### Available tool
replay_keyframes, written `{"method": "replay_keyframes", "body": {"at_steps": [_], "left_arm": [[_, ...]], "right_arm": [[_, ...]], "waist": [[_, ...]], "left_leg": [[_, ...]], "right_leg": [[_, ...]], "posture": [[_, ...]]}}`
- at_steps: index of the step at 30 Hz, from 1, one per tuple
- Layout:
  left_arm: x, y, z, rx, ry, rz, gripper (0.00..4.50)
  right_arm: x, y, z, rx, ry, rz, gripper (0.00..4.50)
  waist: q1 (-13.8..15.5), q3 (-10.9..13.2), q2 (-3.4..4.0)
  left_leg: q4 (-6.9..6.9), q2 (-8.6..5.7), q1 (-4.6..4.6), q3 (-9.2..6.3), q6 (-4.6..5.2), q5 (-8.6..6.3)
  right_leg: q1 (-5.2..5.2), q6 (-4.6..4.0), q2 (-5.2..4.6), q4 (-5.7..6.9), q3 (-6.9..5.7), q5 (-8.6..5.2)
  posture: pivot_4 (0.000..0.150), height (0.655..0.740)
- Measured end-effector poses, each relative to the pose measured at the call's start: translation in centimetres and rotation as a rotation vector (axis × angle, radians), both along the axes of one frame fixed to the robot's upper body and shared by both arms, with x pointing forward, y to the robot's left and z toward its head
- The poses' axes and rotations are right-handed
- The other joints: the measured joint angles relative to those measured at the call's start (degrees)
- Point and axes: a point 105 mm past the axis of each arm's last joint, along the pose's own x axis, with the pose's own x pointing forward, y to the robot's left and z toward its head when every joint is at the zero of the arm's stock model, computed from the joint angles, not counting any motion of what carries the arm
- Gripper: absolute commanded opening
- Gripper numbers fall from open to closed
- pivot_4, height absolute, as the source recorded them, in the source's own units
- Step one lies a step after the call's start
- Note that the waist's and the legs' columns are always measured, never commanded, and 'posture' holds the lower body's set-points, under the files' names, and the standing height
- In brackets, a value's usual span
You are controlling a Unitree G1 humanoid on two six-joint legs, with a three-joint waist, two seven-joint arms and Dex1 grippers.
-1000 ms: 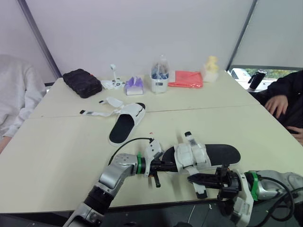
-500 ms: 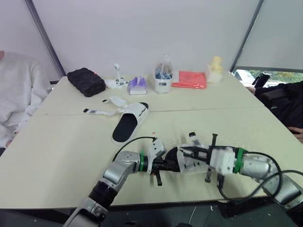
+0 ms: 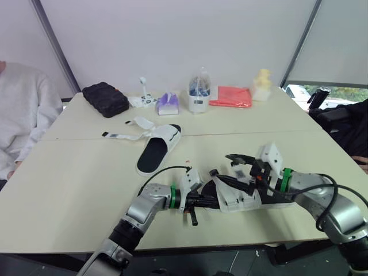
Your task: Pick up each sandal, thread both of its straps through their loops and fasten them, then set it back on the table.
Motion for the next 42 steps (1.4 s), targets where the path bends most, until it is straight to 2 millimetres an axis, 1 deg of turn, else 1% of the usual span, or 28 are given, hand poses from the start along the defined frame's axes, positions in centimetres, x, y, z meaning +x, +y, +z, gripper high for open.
{"method": "replay_keyframes", "body": {"at_steps": [2, 5, 7, 9, 11, 13, 15, 18, 20, 24, 28, 33, 38, 41, 42], "left_arm": [[0.0, 0.0, 0.0, -0.003, -0.004, -0.001, 0.0], [0.0, 0.0, 0.0, -0.002, -0.002, 0.0, 0.0], [0.0, -0.1, 0.0, -0.003, -0.002, 0.0, 0.0], [0.1, -0.1, 0.0, -0.004, -0.003, -0.001, 0.0], [0.2, -0.2, 0.1, -0.007, -0.002, -0.002, 0.0], [0.2, -0.3, 0.1, -0.01, -0.004, -0.004, 0.0], [0.2, -0.5, 0.2, -0.014, -0.007, -0.007, 0.0], [0.2, -0.6, 0.3, -0.019, -0.012, -0.01, 0.0], [0.1, -0.7, 0.3, -0.023, -0.01, -0.01, 0.0], [0.1, -0.8, 0.3, -0.028, -0.008, -0.008, 0.0], [0.1, -0.8, 0.3, -0.03, -0.008, -0.005, 0.0], [0.1, -0.8, 0.3, -0.031, -0.008, -0.002, 0.0], [0.1, -0.8, 0.3, -0.032, -0.01, 0.003, 0.0], [0.1, -0.8, 0.3, -0.032, -0.011, 0.005, 0.0], [0.1, -0.8, 0.3, -0.032, -0.011, 0.006, 0.0]], "right_arm": [[0.0, 0.2, 0.4, 0.024, 0.04, 0.009, 3.77], [0.4, 0.4, 1.0, 0.036, 0.043, 0.008, 3.77], [0.5, 0.5, 1.5, 0.013, 0.023, 0.023, 3.77], [0.6, 0.6, 1.6, -0.046, 0.027, 0.045, 3.77], [1.1, 0.9, 1.0, -0.108, 0.121, 0.065, 3.77], [1.8, 1.1, 0.7, -0.126, 0.233, 0.069, 3.77], [2.6, 1.4, 1.1, -0.113, 0.308, 0.075, 3.77], [3.2, 1.9, 2.2, -0.101, 0.351, 0.094, 3.77], [3.7, 1.9, 2.4, -0.112, 0.395, 0.086, 3.77], [4.3, 1.4, 1.6, -0.153, 0.498, 0.067, 3.77], [4.5, 0.9, 0.5, -0.19, 0.558, 0.061, 3.77], [4.8, 0.4, -0.8, -0.242, 0.598, 0.052, 3.77], [4.7, 0.4, -1.6, -0.267, 0.618, 0.061, 3.77], [4.7, 0.5, -1.8, -0.278, 0.623, 0.069, 2.97], [4.7, 0.6, -1.8, -0.278, 0.624, 0.073, 2.46]], "waist": [[0.0, 0.0, 0.0], [0.1, 0.0, 0.0], [0.1, 0.0, 0.0], [0.1, 0.0, 0.0], [-0.1, 0.0, 0.01], [-0.1, 0.0, 0.03], [0.1, 0.0, 0.03], [0.6, 0.0, 0.03], [0.8, 0.0, 0.03], [1.3, 0.0, 0.03], [1.2, 0.0, 0.03], [1.2, 0.0, 0.03], [1.2, 0.0, 0.03], [1.2, 0.0, 0.03], [1.2, 0.0, 0.03]], "left_leg": [[0.01, 0.0, -0.01, 0.0, 0.0, 0.0], [0.01, -0.01, -0.07, 0.0, 0.0, 0.0], [0.01, -0.02, -0.12, 0.0, 0.0, 0.0], [0.04, -0.03, -0.23, 0.0, 0.0, 0.0], [0.07, -0.03, -0.33, 0.03, 0.0, 0.0], [0.12, -0.02, -0.6, 0.02, 0.0, 0.01], [0.17, -0.03, -0.84, 0.01, -0.02, 0.03], [0.14, -0.06, -0.86, 0.01, -0.02, 0.02], [0.13, -0.07, -0.87, 0.02, -0.02, 0.02], [0.08, -0.06, -0.88, 0.02, -0.02, 0.01], [0.08, -0.07, -0.89, 0.04, -0.02, 0.01], [0.1, -0.08, -0.89, 0.05, -0.03, 0.02], [0.1, -0.08, -0.89, 0.05, -0.03, 0.02], [0.11, -0.08, -0.89, 0.05, -0.03, 0.02], [0.11, -0.08, -0.89, 0.04, -0.03, 0.02]], "right_leg": [[0.0, 0.0, 0.0, -0.01, 0.0, 0.0], [-0.06, 0.0, 0.0, -0.03, 0.0, 0.0], [-0.1, 0.01, 0.0, -0.02, -0.02, 0.01], [-0.2, 0.14, 0.0, -0.02, -0.04, 0.08], [-0.31, 0.15, -0.01, -0.01, -0.03, 0.1], [-0.59, 0.12, 0.0, 0.03, -0.03, 0.12], [-0.84, 0.1, -0.01, 0.07, -0.03, 0.18], [-0.85, 0.11, -0.03, 0.02, -0.03, 0.19], [-0.88, 0.1, -0.04, 0.03, -0.02, 0.19], [-0.95, 0.1, -0.03, 0.03, -0.03, 0.19], [-0.96, 0.11, -0.03, 0.03, -0.03, 0.2], [-0.96, 0.13, -0.02, 0.04, -0.03, 0.21], [-0.96, 0.16, -0.02, 0.05, -0.03, 0.22], [-0.96, 0.17, -0.02, 0.05, -0.03, 0.23], [-0.96, 0.18, -0.02, 0.05, -0.03, 0.23]], "posture": [[0.15, 0.74], [0.15, 0.74], [0.15, 0.74], [0.15, 0.74], [0.15, 0.74], [0.15, 0.74], [0.15, 0.74], [0.15, 0.74], [0.15, 0.74], [0.15, 0.74], [0.15, 0.74], [0.15, 0.74], [0.15, 0.74], [0.15, 0.74], [0.15, 0.74]]}}
